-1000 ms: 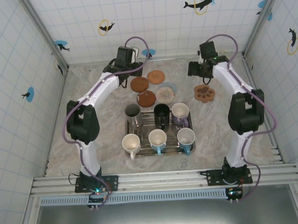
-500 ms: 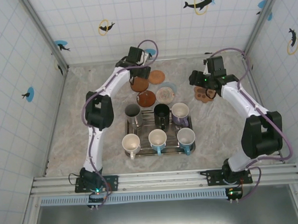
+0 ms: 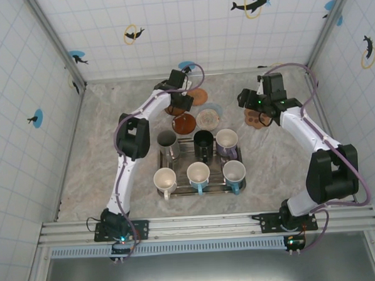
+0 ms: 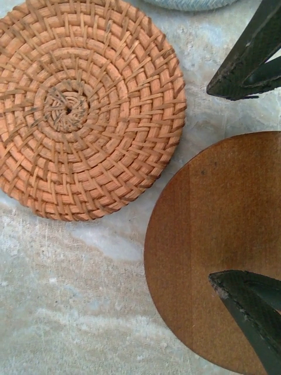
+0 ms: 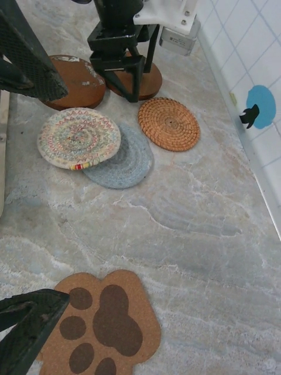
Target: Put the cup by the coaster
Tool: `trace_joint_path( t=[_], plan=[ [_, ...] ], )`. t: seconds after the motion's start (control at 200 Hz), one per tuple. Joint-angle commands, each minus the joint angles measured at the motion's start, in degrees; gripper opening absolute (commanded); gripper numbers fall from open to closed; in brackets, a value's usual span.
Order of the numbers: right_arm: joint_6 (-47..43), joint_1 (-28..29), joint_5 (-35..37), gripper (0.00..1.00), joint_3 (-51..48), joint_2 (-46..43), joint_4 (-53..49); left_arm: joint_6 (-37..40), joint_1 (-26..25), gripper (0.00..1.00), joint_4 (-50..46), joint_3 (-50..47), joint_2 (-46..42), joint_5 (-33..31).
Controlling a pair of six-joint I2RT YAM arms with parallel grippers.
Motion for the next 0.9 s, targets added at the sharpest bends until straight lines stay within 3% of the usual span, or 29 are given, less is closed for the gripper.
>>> trace_joint_path(
  t=[0.0,0.31,0.651,0.896],
  plan=[
    [0.5,-0.1,-0.9,0.85,-1.0,0.5,2.0,-0.2,0.1,0.77,-1.3,3.1,2.7,-2.1],
    [0.8,-0.3,-1.6,0.85,-1.5,1.1,2.5,-1.1,0.0,0.78,-3.7,4.4,5.8,-5.3],
    [1.7,-0.2,-2.3,0.84,-1.8,1.2,3.3,-6.5,3.2,0.73,-9.8,4.5,6.7,-1.0],
    [1.9,0.2,-2.4,0.84,-1.8,1.2,3.2,-8.6,4.9,0.72,-7.9,-4.7,1.2,-1.8]
  ],
)
